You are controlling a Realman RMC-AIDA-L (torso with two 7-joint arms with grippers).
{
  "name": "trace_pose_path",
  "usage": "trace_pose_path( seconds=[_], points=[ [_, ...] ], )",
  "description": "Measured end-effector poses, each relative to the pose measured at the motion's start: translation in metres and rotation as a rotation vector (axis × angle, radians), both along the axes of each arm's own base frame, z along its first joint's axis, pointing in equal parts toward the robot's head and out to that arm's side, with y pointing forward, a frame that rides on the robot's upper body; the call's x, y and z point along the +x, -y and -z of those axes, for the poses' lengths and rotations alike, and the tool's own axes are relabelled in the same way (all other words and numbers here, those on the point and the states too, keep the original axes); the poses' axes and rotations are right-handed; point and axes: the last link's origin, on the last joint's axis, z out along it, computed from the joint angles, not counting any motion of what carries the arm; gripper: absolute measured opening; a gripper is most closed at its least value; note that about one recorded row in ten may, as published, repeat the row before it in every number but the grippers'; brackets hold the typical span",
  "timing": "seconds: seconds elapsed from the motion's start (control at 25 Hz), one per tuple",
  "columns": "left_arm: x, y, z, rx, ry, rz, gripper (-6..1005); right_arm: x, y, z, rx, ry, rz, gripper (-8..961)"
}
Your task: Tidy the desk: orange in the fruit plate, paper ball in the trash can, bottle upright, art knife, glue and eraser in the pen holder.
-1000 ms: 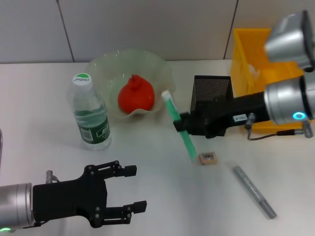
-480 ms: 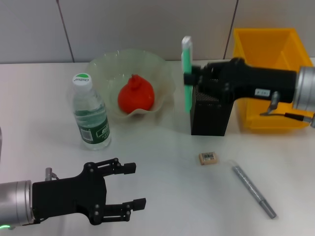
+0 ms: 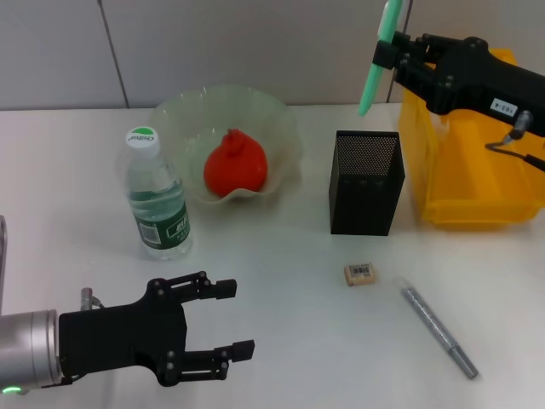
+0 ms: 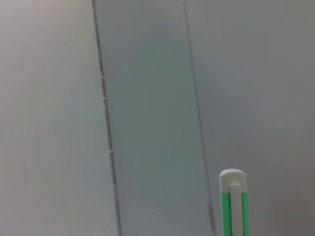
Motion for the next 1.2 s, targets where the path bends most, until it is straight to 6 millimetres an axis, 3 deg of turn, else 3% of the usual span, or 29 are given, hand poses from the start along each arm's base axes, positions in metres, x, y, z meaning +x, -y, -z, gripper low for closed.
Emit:
trace_pose_path(
  seconds=[0.32, 0.76, 1.2],
  points=[
    [-0.001, 0.003, 0.002, 0.002, 0.005, -0.005, 797, 0.010, -0.015, 0.009, 0.010, 0.018, 0.096, 235],
    [-0.002, 0.005, 0.002, 0.002, 0.005, -0.011, 797, 0.031, -0.017, 0.023, -0.019, 0.061, 0.187, 246],
    [-0.003, 0.006, 0.004, -0.004, 0.002, -0.011, 797, 0.037, -0.025, 0.037, -0.020, 0.118, 0.237, 257]
  ],
)
